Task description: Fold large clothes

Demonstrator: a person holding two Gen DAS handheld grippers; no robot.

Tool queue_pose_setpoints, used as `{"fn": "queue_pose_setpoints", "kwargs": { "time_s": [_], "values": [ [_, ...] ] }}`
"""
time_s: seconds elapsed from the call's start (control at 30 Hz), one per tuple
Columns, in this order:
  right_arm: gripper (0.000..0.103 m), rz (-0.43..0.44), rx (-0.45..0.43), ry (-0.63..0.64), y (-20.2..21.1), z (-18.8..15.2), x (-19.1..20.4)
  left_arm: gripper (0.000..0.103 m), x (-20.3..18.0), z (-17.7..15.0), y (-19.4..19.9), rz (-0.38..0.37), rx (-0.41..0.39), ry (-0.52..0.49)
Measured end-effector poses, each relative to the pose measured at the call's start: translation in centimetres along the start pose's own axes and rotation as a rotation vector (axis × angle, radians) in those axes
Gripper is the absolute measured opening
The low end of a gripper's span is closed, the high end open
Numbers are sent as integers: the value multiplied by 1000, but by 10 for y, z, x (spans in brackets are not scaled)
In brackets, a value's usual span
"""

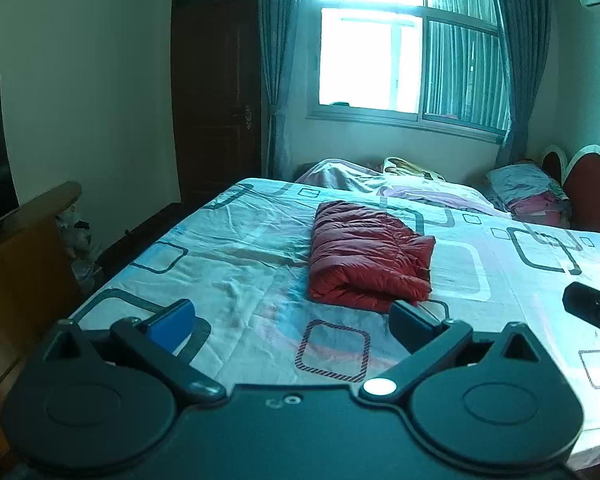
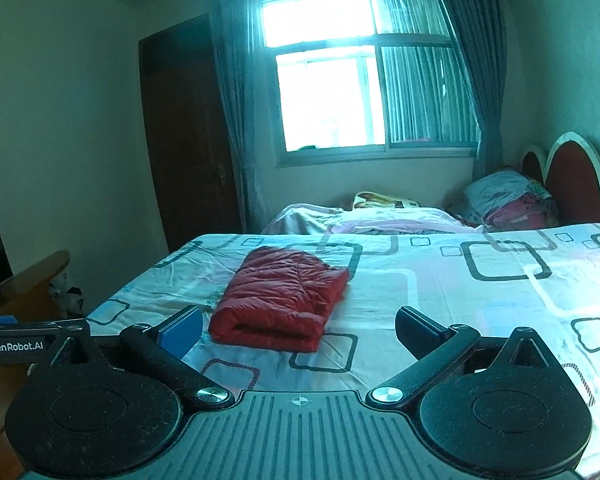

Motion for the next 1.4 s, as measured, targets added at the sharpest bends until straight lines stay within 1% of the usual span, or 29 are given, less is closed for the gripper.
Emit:
{"fn": "queue_pose_setpoints", "kwargs": {
  "time_s": [0.17, 0.87, 1.4],
  "values": [
    [101, -4, 1, 1, -3, 1, 0, 103, 0, 3, 1, 13, -11, -4],
    [102, 0, 12, -16, -8, -2, -4, 103, 1, 10, 3, 9, -8, -8],
    [101, -2, 23, -24, -17, -2, -5, 103, -1, 9, -1, 10, 12, -8]
  ]
}}
Point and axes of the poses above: each gripper's, at about its wrist camera, not at the fingertips, and y roughly against the way its jaws point, x to its left, z to its top, the point moved 4 cm from there along -y, roughly the way its jaws point
